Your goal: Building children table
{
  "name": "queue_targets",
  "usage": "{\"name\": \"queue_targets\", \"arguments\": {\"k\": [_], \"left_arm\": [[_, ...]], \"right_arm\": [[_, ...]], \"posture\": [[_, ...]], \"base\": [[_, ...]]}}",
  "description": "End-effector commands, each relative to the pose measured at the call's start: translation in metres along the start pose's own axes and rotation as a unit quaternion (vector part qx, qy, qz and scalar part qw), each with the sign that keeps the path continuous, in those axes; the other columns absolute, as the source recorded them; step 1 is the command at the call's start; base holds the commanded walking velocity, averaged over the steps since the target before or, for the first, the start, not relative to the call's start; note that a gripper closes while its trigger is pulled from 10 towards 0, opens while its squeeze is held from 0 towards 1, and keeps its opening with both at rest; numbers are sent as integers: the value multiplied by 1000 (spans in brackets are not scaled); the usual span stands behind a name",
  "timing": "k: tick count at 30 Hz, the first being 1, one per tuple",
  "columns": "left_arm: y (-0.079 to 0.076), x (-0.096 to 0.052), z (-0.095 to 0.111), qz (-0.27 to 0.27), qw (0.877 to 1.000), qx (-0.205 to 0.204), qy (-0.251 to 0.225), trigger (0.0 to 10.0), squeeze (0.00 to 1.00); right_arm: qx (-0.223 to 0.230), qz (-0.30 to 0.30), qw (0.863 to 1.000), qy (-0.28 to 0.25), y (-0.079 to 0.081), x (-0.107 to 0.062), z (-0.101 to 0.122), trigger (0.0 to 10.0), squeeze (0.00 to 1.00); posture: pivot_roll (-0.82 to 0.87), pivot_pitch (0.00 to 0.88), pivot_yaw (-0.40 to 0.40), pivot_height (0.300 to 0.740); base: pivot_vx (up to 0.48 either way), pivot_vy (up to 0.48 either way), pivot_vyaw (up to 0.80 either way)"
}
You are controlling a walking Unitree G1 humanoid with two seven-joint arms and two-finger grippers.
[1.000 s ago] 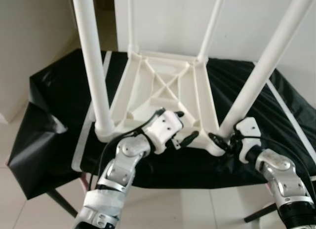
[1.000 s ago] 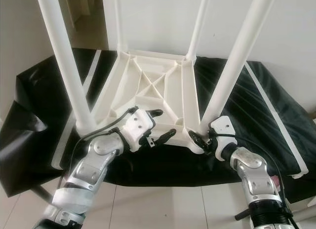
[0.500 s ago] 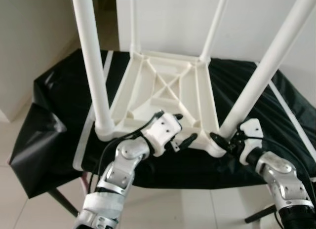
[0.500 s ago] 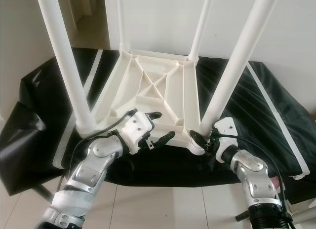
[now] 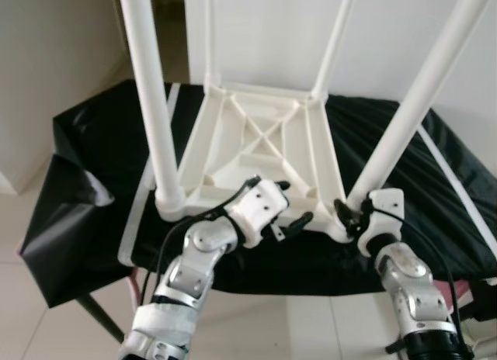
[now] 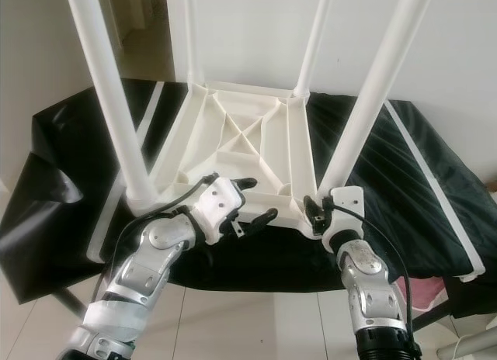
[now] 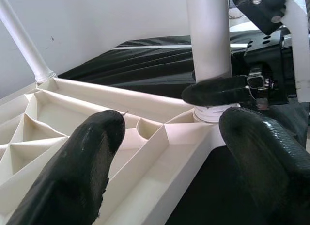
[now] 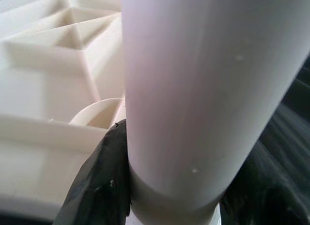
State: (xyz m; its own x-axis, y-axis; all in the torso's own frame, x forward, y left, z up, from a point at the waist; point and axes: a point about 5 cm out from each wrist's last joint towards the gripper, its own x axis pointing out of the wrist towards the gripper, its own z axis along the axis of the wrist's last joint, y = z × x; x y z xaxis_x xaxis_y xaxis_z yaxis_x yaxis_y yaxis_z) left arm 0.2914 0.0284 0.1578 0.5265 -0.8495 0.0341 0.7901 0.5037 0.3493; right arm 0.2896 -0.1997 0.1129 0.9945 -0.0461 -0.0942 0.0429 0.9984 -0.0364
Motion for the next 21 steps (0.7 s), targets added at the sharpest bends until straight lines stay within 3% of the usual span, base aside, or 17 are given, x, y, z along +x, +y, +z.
{"name": "queue_targets", "arguments": {"k": [1,9,12,21], "left_arm": [[0,1,-1,43,999,2,2,10000,0],[-2,3,-1,44,999,2,1,10000,0],[-1,3,0,46,999,2,-1,10000,0],[1,3,0,47,999,5,0,10000,0]], "right_arm": [[14,-74,995,65,-7,-6,-24,10000,0],[81,-201,974,70,10,-6,-22,10000,0],[93,-194,974,73,24,-3,-21,10000,0],[81,-204,973,64,21,-1,-16,10000,0]], "posture": [[-27,0,-70,740],[-16,0,-80,740],[-12,0,-80,740],[-9,0,-80,740]], "base": [[0,0,0],[0,0,0],[0,0,0],[0,0,0]]}}
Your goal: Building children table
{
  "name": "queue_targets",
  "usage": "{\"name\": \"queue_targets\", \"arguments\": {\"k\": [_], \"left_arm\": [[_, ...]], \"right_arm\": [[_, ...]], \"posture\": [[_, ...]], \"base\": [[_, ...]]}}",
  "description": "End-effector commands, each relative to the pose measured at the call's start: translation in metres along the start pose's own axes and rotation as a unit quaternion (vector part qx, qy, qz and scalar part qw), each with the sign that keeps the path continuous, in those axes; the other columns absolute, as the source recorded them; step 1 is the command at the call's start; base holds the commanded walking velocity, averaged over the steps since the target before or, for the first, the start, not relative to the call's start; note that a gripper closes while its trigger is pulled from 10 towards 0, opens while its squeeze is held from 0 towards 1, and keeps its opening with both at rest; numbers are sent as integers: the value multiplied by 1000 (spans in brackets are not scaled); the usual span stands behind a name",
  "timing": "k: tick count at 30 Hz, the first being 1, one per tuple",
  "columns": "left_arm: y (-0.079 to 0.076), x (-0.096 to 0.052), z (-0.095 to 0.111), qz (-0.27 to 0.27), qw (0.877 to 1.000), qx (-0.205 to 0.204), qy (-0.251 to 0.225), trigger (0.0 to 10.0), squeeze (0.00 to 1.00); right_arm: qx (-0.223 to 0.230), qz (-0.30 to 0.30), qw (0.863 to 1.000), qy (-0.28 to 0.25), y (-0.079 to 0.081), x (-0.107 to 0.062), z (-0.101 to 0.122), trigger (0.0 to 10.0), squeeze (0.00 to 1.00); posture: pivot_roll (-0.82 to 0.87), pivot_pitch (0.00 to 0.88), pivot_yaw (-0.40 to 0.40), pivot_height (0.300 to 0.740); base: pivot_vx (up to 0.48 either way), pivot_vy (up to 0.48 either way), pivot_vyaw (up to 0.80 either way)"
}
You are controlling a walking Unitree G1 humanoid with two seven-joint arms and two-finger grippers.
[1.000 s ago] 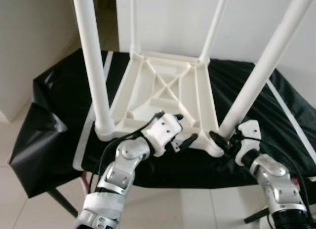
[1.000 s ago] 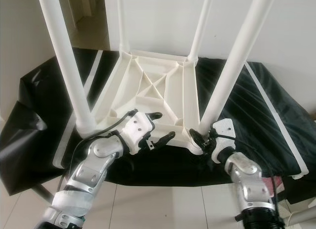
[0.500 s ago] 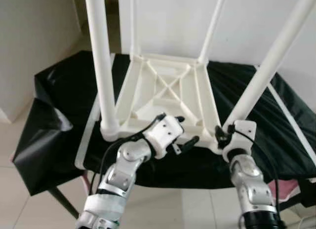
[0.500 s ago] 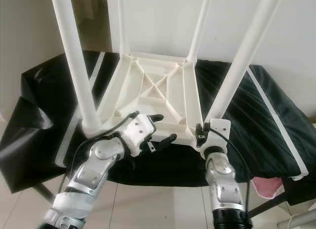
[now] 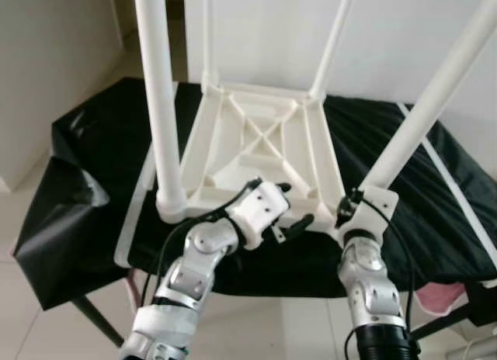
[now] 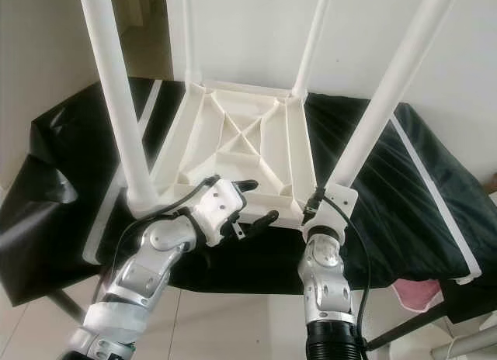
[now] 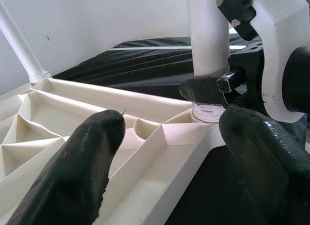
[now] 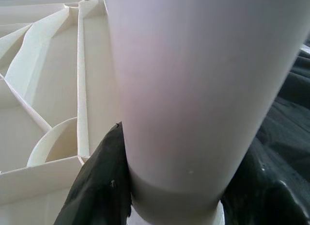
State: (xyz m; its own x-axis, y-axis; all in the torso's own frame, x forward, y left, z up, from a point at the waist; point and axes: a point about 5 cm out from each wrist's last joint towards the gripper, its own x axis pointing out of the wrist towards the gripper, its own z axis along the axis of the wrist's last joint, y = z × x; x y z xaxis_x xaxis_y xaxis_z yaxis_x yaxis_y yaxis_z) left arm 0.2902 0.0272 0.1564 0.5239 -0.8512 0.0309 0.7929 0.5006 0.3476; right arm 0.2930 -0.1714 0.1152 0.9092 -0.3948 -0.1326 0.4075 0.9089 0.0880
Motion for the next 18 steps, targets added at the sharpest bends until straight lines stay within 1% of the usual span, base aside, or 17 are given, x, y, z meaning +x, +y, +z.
{"name": "queue_targets", "arguments": {"k": [1,3,4,5,6,9,12,15,16,17,18], "left_arm": [[3,2,1,50,999,6,-2,10000,0],[4,3,1,50,999,7,-2,10000,0],[4,2,1,50,999,7,-2,10000,0],[4,2,1,50,999,7,-2,10000,0],[4,2,1,50,999,7,-2,10000,0],[4,2,1,50,999,8,-3,10000,0],[4,2,1,50,999,8,-3,10000,0],[4,2,1,49,999,9,-3,10000,0],[4,2,1,49,999,9,-3,10000,0],[4,2,1,49,999,9,-3,10000,0],[4,2,2,49,999,9,-3,10000,0]], "right_arm": [[-9,-30,999,44,-10,0,-17,10000,0],[-4,-24,999,39,-5,0,-15,10000,0],[-5,-21,999,33,-4,0,-14,10000,949],[-5,-21,999,33,-4,0,-14,10000,949],[-3,-16,999,28,-3,0,-12,10000,1000],[-1,-5,1000,10,-3,0,-6,10000,1000],[-12,21,1000,-20,-5,-2,0,10000,1000],[-14,27,999,-27,-6,-3,2,10000,1000],[-19,41,998,-39,-10,-5,4,10000,1000],[-19,41,998,-39,-10,-5,4,10000,1000],[-21,53,997,-47,-14,-7,4,10000,1000]], "posture": [[-9,0,-79,740],[-9,0,-79,740],[-9,0,-79,740],[-9,0,-79,740],[-9,0,-79,740],[-9,0,-78,740],[-10,0,-77,740],[-11,0,-77,740],[-12,0,-76,740],[-12,0,-76,740],[-13,0,-75,740]], "base": [[0,0,0],[0,0,0],[0,0,0],[0,0,0],[0,0,0],[0,0,0],[0,0,0],[0,0,0],[0,0,0],[0,0,0],[0,0,0]]}}
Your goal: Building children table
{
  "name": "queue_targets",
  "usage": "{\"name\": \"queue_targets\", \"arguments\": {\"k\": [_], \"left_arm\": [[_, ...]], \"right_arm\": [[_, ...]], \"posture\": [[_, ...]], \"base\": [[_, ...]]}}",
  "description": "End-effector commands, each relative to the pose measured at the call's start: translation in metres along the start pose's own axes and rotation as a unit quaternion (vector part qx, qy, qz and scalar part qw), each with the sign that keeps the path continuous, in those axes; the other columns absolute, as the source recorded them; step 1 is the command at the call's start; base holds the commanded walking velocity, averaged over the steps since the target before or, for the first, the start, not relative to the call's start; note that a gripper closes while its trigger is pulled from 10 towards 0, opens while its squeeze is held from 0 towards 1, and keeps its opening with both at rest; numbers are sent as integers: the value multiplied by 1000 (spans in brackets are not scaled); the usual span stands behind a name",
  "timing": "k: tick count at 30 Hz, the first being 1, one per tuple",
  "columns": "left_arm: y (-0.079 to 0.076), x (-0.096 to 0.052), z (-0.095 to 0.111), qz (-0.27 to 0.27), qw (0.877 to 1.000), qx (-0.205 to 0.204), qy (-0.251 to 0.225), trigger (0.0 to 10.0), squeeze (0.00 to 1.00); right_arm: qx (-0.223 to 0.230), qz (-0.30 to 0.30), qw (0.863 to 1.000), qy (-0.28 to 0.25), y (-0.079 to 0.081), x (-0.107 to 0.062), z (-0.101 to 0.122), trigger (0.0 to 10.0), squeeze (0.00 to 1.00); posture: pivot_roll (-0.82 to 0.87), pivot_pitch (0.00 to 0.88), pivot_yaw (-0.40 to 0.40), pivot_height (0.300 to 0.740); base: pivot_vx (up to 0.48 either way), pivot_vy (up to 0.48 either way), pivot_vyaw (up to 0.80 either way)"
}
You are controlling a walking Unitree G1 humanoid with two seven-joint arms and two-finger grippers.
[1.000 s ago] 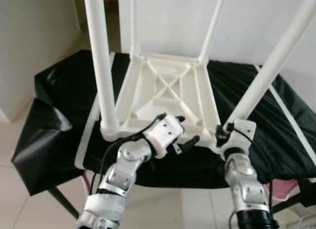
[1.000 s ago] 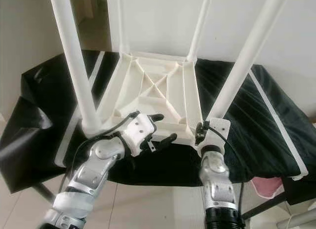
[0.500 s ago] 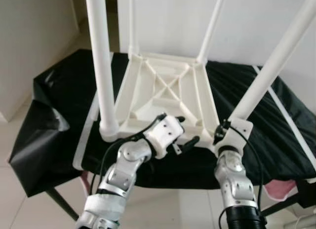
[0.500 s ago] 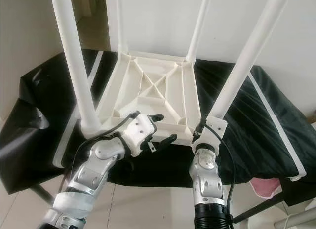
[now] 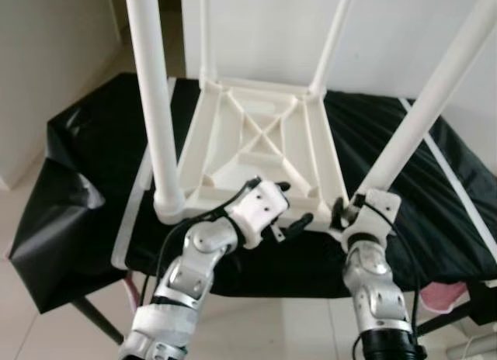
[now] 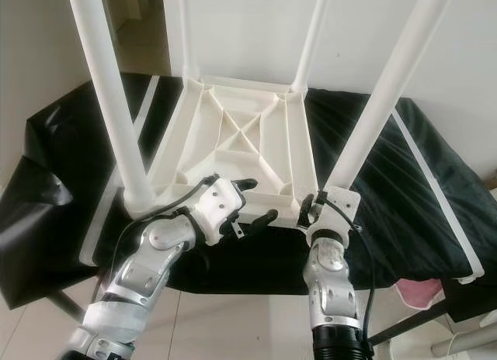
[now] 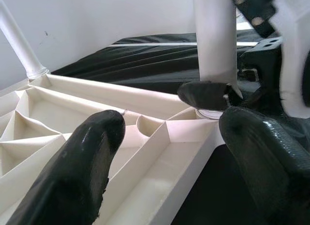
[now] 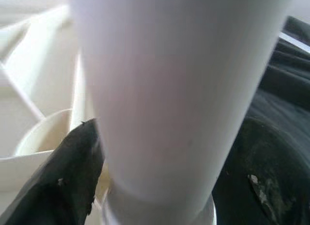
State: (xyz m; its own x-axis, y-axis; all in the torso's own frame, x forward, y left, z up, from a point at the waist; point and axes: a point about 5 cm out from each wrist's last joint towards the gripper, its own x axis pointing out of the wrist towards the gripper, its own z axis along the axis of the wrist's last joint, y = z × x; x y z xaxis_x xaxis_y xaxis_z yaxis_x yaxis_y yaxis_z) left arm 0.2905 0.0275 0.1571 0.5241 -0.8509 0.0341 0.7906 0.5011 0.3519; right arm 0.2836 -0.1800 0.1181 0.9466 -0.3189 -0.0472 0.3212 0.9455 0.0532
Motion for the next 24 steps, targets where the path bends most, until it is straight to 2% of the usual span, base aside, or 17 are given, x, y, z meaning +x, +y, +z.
{"name": "queue_targets", "arguments": {"k": [1,4,5,7,8,9,13,14,17,21,23,24], "left_arm": [[3,2,1,48,999,6,-2,10000,0],[3,2,1,48,999,6,-1,10000,0],[3,2,1,48,999,6,-1,10000,0],[3,2,1,46,999,7,-1,10000,0],[3,2,1,45,999,6,-1,10000,0],[3,2,1,44,999,6,-1,10000,0],[3,2,1,42,999,6,-1,10000,0],[2,2,1,41,999,6,-1,10000,0],[2,2,1,41,999,6,-1,10000,0],[2,2,1,41,999,5,-1,10000,0],[2,2,1,41,999,5,-1,10000,0],[3,2,1,42,999,5,-1,10000,0]], "right_arm": [[1,8,1000,-7,-2,-2,1,10000,1000],[19,79,997,-17,-23,-8,-1,10000,1000],[19,79,997,-17,-23,-8,-1,10000,1000],[16,127,992,-21,-30,-9,-2,10000,1000],[10,151,988,-22,-33,-9,-3,10000,584],[0,177,984,-24,-36,-8,-1,10000,0],[-12,215,976,-25,-39,-6,1,10000,0],[-22,241,970,-27,-40,-5,3,10000,0],[-35,259,965,-25,-41,-1,5,10000,0],[-80,325,942,-17,-40,11,8,10000,0],[-80,325,942,-17,-40,11,8,10000,0],[-93,344,934,-13,-38,16,8,10000,0]], "posture": [[-13,0,-75,740],[-21,0,-66,740],[-21,0,-66,740],[-26,0,-61,740],[-28,0,-57,740],[-30,0,-55,740],[-33,0,-52,740],[-35,0,-51,740],[-35,0,-49,740],[-32,0,-47,740],[-32,0,-47,740],[-30,0,-48,740]], "base": [[0,0,0],[0,0,0],[0,0,0],[0,0,0],[0,0,0],[0,0,0],[0,0,0],[0,0,0],[0,0,0],[0,0,0],[0,0,0],[0,0,0]]}}
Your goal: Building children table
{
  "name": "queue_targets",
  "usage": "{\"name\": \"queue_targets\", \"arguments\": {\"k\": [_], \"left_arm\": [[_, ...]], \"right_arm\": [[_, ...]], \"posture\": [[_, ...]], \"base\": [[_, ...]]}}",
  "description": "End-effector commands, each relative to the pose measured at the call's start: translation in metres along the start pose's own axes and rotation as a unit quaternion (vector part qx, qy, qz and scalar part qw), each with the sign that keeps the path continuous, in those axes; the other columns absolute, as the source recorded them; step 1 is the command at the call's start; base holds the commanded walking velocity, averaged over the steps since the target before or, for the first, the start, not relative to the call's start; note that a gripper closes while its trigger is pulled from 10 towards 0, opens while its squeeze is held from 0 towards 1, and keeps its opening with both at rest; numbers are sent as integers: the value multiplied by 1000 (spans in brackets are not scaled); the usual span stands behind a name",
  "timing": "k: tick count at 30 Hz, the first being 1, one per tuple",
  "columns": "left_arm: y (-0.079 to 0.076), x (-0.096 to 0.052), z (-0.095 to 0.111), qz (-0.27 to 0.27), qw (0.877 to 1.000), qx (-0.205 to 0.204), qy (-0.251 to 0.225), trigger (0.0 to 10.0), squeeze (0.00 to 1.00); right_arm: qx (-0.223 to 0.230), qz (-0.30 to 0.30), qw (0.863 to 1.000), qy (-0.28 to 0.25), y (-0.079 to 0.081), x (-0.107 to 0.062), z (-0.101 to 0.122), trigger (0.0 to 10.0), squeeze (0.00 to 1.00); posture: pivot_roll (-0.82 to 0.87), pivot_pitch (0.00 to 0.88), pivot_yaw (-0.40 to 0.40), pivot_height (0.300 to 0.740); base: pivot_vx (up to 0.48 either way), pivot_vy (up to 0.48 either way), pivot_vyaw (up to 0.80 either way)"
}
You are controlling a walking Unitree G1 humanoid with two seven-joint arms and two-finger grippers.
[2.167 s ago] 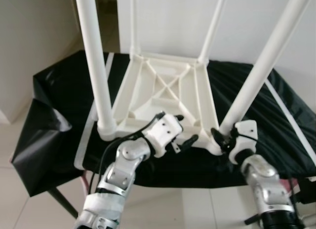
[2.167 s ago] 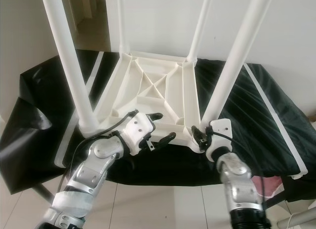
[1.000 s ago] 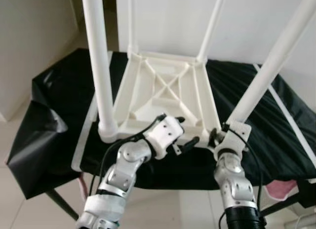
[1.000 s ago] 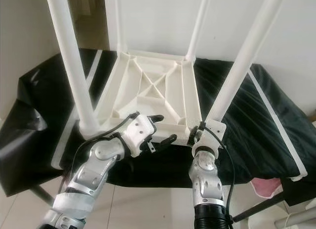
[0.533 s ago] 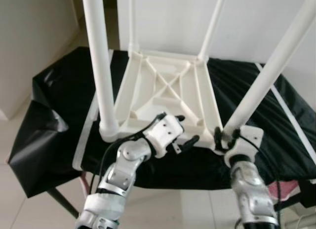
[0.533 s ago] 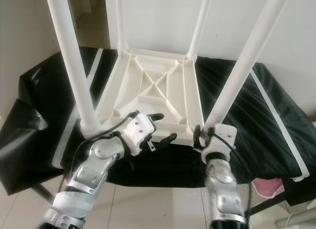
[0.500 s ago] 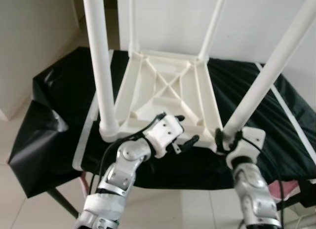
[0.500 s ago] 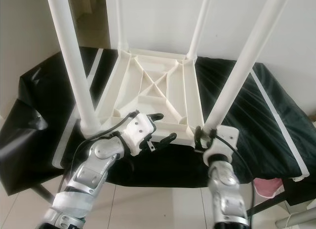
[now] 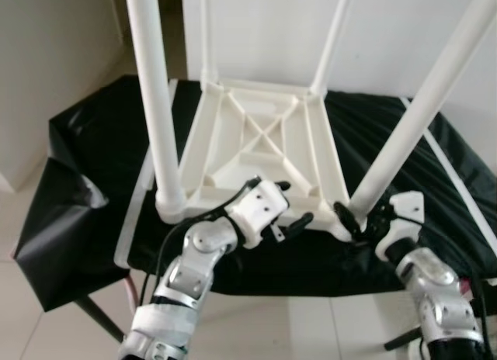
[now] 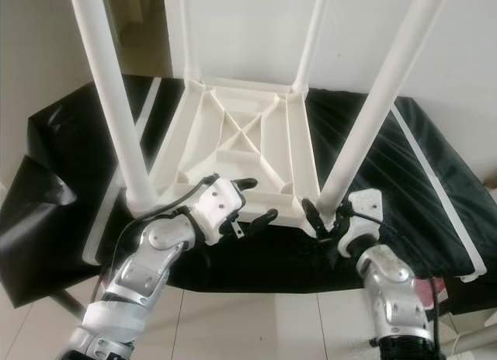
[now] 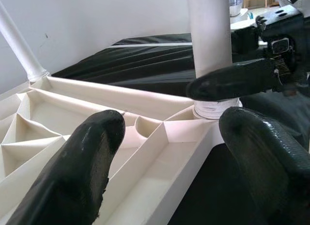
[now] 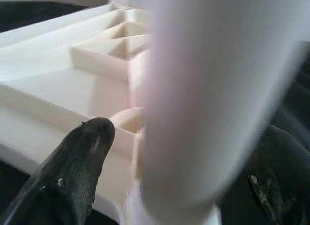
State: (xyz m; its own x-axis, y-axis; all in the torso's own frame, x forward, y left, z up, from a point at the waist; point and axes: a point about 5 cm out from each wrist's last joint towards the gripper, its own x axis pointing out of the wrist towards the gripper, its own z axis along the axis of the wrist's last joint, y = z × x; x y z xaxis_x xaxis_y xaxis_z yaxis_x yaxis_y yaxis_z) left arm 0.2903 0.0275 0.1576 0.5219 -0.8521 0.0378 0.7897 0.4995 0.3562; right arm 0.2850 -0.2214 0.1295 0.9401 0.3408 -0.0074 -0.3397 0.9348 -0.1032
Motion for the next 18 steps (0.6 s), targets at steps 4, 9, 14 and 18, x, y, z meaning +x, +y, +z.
{"name": "queue_targets", "arguments": {"k": [4,9,14,18], "left_arm": [[4,1,0,46,999,4,3,10000,0],[6,0,1,49,999,5,4,10000,0],[7,0,1,51,999,5,4,10000,0],[7,1,1,52,999,4,4,10000,0]], "right_arm": [[-22,36,999,28,-3,6,-9,4039,0],[-22,43,998,36,-5,4,-13,0,0],[-23,51,997,50,-7,-2,-21,0,0],[-17,41,998,55,-7,-6,-26,0,0]], "posture": [[-24,0,-49,740],[-19,0,-49,740],[-23,0,-41,740],[-29,0,-38,740]], "base": [[0,0,0],[0,0,0],[0,0,0],[0,0,0]]}}
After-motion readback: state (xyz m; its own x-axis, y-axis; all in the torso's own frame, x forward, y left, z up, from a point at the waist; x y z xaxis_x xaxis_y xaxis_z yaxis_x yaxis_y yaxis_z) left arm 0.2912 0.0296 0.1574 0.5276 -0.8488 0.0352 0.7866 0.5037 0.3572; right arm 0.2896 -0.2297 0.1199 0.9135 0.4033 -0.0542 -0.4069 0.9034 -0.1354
